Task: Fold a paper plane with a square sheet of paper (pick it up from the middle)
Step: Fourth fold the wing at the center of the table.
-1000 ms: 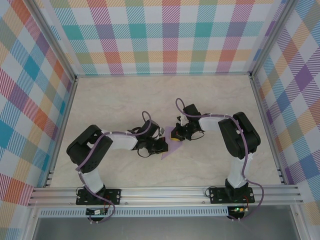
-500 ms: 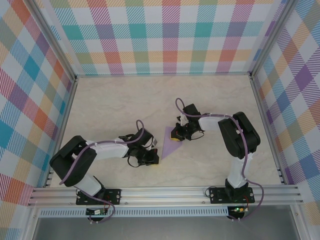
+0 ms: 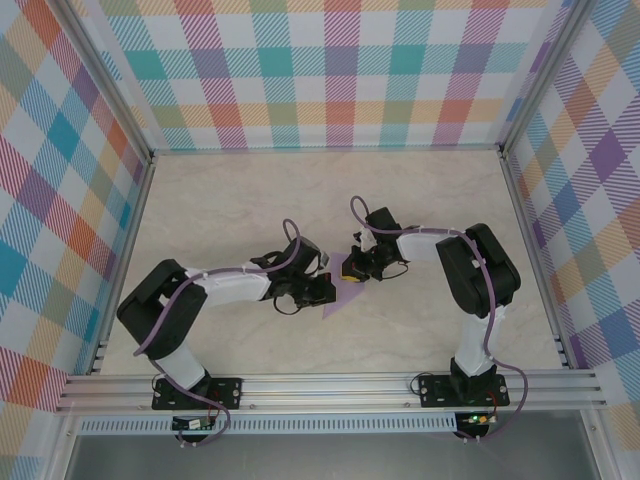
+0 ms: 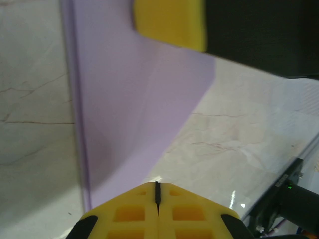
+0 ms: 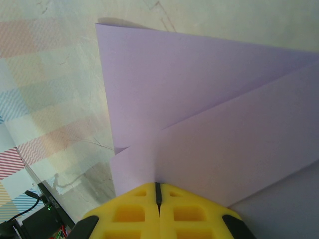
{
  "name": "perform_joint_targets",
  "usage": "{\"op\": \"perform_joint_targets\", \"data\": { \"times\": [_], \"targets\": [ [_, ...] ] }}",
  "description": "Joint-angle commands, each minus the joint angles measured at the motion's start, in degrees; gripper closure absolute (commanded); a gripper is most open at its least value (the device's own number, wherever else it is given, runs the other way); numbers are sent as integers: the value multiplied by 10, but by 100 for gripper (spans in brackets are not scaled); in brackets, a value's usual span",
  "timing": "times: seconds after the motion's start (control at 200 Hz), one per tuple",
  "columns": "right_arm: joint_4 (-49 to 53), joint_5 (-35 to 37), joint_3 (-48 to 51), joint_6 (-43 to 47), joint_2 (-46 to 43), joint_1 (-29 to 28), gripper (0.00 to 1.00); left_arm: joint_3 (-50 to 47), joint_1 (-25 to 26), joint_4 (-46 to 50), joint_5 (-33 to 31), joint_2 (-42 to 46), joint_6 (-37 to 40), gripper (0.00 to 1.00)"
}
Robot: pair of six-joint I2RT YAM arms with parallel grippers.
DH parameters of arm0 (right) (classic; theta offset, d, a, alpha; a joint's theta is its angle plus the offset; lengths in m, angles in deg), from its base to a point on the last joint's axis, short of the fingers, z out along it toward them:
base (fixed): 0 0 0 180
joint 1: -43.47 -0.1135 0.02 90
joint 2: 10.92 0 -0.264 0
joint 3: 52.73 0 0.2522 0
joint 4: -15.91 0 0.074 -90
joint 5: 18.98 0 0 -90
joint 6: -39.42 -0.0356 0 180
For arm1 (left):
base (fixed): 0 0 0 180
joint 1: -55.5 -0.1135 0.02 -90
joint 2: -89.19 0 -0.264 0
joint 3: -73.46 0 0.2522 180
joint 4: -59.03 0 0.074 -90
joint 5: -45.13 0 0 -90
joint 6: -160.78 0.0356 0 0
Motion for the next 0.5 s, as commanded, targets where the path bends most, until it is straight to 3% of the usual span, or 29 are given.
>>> {"op": "perform_joint_targets", "data": {
  "times": [0.0,0.25,0.495],
  "targets": [
    [35,77,24,9,24,-10,96,8,5,23,-18,-21,-2,100],
    [0,46,24,33,-34,-13,95,-11,5,60,-36,-42,-2,100],
    [-79,33,88,53,-86,-51,94,-26,5,45,-34,-40,-2,100]
  ]
}}
